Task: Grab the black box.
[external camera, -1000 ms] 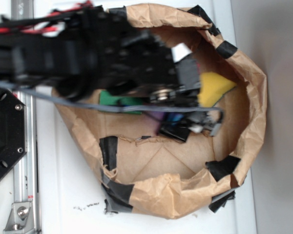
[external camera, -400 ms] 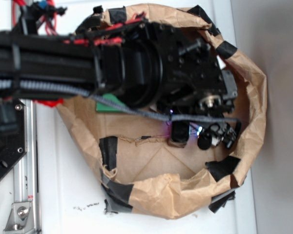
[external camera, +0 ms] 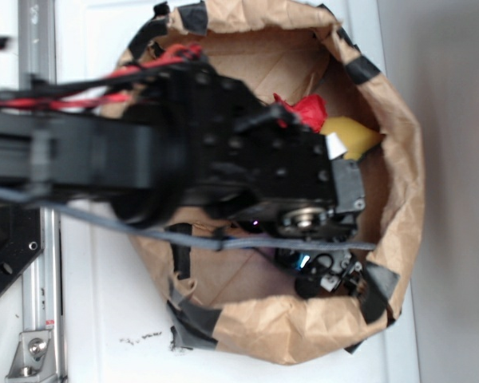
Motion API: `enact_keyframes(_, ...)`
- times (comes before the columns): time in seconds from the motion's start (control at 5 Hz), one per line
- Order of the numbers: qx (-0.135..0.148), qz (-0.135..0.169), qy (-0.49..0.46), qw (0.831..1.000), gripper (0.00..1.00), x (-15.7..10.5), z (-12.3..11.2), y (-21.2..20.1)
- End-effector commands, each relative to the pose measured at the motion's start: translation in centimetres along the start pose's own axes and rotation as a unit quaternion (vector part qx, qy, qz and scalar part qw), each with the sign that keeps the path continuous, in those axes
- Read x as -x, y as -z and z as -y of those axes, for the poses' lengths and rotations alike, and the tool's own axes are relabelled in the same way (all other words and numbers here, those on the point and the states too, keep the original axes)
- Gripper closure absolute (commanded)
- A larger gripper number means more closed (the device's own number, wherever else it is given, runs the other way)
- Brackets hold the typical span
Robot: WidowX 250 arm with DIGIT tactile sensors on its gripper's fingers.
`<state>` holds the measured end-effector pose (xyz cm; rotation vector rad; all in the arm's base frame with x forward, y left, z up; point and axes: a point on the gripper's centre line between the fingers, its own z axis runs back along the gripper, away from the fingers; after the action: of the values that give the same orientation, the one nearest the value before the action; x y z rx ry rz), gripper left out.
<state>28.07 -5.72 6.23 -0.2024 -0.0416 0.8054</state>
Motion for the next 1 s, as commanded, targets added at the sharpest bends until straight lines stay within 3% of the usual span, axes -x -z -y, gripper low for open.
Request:
enact_keyframes(0.0,0.02,0.049,-0.009,0.999,1.0,-1.4,-0.7,-2.3)
enact_keyframes(0.2,0.02,0.06,-0.018,0.998,1.0,-1.6,-1.4,-2.6)
enact_keyframes(0.4,0.022,0.055,-0.031,0.998,0.0,-1.5,-1.3,-1.9)
enact_keyframes(0.8,0.066,0.067,-0.073,0.993,0.0,-0.5,-0.5,-1.7)
